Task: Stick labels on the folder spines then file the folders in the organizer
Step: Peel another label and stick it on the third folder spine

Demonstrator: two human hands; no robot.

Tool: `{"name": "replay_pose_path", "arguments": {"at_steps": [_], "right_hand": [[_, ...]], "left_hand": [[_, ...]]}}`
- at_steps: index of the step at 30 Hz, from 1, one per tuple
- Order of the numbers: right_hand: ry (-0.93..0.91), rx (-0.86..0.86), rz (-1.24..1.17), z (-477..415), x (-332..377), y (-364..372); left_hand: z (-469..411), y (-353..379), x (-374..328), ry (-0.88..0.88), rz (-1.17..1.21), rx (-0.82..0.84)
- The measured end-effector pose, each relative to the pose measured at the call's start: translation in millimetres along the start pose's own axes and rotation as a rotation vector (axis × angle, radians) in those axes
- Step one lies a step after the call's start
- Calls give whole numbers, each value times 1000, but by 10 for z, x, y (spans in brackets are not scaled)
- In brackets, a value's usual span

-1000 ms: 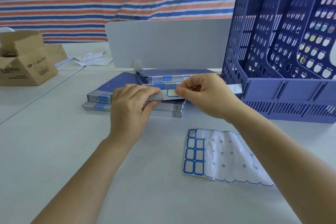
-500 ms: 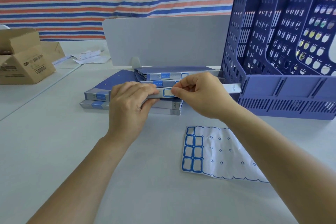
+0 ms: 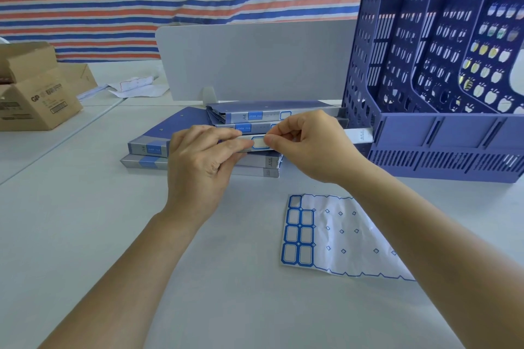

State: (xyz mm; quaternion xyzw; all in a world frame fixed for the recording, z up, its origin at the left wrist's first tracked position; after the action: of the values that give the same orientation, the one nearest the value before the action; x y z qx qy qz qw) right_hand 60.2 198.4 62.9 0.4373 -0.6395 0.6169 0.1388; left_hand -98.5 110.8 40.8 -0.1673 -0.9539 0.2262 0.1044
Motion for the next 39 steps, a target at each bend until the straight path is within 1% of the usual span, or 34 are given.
{"name": "replay_pose_path", "arguments": {"at_steps": [6, 11, 17, 21, 24, 26, 27, 31, 33, 37, 39], "right_hand": [[7, 3, -4, 5, -8, 9], [14, -12, -40, -30, -51, -22], [68, -92, -152, -123, -175, -155], [33, -93, -16, -65, -100, -93], [51, -166, 57, -11, -74, -41], [73, -194, 78, 4, -88, -43], [82, -178, 85, -6, -106, -49], [83, -24, 45, -81, -200, -109], [63, -7, 45, -87, -207, -123], [47, -128, 109, -13, -149, -38], [17, -153, 156, -5, -133, -13]], "left_hand": [[13, 38, -2, 67, -62, 37], [4, 46, -8, 64, -74, 42], [4, 37, -10, 44, -70, 32], [4, 34, -22, 45, -59, 33], [20, 23, 11, -49, -29, 36], [30, 22, 19, -74, -10, 34], [31, 28, 14, -70, -7, 38], [34, 48, -4, -60, -15, 53], [37, 50, -6, -71, -11, 47], [53, 41, -3, -73, -14, 29], [56, 45, 0, -65, -19, 40]]}}
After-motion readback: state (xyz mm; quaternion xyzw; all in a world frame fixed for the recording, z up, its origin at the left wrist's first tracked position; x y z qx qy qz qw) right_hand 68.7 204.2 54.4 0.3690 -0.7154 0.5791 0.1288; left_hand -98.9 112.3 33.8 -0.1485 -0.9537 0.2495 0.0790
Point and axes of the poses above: each hand's wrist, its own z-axis away from the middle knuckle, its own y-axis out of the palm, x = y × z, the point moved 5 cm from there along -z, towards the middle knuckle, and after that the axes turned 12 degrees about y, right-handed, at the moved point
